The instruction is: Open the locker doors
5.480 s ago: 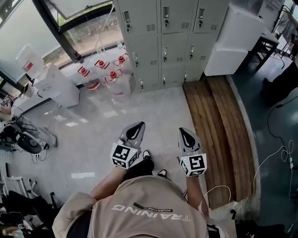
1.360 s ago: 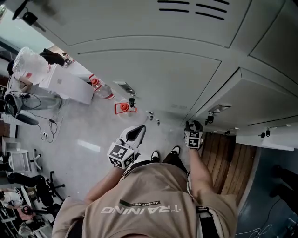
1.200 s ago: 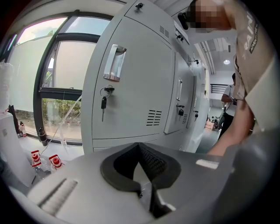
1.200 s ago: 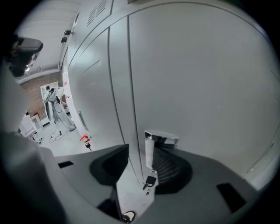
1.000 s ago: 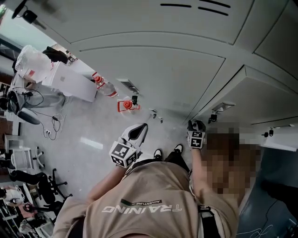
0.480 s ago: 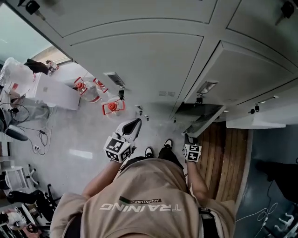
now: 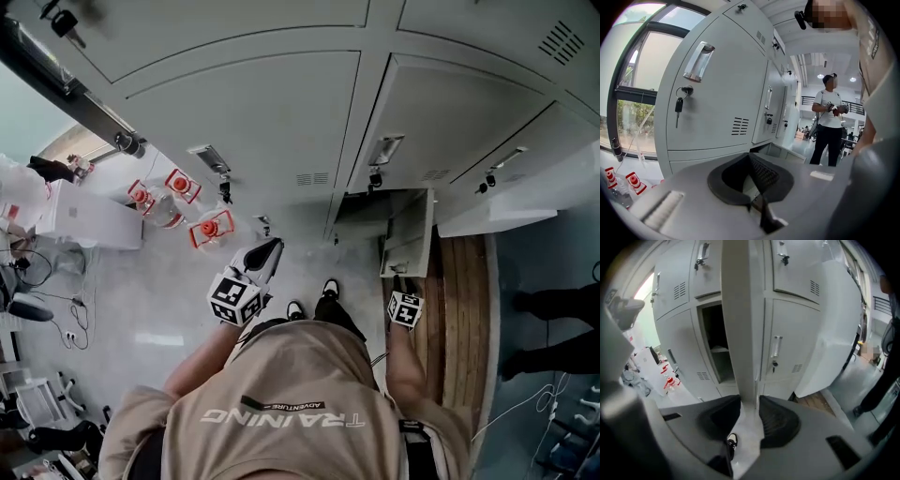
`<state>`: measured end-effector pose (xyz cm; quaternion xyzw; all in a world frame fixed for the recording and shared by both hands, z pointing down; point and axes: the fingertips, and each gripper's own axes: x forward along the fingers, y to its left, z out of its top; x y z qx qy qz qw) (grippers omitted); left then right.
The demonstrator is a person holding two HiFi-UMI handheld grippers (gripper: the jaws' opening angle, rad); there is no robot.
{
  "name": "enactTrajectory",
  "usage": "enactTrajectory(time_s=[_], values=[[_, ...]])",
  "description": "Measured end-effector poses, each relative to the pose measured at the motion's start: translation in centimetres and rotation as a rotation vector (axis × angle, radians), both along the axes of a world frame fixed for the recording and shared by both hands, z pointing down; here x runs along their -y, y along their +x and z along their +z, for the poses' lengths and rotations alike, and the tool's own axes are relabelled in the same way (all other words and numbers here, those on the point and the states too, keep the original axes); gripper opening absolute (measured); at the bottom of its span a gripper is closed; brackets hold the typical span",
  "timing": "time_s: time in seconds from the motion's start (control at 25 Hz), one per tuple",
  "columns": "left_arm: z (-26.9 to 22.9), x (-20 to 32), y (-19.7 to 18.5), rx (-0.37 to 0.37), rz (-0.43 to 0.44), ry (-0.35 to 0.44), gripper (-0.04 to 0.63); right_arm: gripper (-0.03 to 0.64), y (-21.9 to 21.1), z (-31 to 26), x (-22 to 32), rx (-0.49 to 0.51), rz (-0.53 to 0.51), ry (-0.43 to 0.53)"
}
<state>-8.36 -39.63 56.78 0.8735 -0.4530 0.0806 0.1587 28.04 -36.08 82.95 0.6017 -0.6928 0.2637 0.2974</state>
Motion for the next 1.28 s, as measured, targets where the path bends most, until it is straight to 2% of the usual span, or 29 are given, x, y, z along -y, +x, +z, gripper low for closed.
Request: enactTrajectory(time_s=[0.12, 0.28, 0.4, 0.52, 0.64, 0.76, 0.96, 1.12, 1.28], values=[[-0.2, -0.8, -0.2, -0.005, 0.013, 0.004, 0.006, 0.101, 2.5, -0.3, 0.0, -0.019, 0.072, 0.002], [0.0, -2.1, -1.1, -0.005, 0.013, 0.002, 0.006, 0.095, 5.7, -0.9, 0.1, -0.028, 0.171, -0.008], [-0.1, -2.9, -2.0, -0.011, 0.004, 0.006, 0.006, 0.094, 7.1, -1.5, -0.5, -0.063, 0.202, -0.023], [-0.1, -3.4, -2.6, -0.028, 0.004, 0.016, 0.006, 0.094, 7.6, -2.1, -1.8, -0.066, 0.258, -0.034], [0.5, -4.5, -3.2, -0.028, 0.012, 0.016, 0.006, 0.086, 5.9, -2.1, -4.4, -0.048, 0.272, -0.047], [1.0, -5.8, -2.9, -0.031, 0.029, 0.033, 0.006, 0.083, 3.5, -2.2, -7.5, -0.034, 0.205, -0.057], [2.4, -6.2, -2.8, -0.058, 0.027, 0.036, 0.006, 0.031, -1.5, -3.3, -10.1, -0.034, 0.05, -0.043], [1.9, -7.6, -2.1, -0.087, 0.006, 0.036, 0.006, 0.018, -5.3, -7.1, -10.4, 0.02, -0.123, 0.043], [0.9, -9.1, -0.3, -0.063, 0.012, 0.067, 0.006, 0.014, -8.9, -12.4, -8.8, 0.066, -0.265, 0.157]])
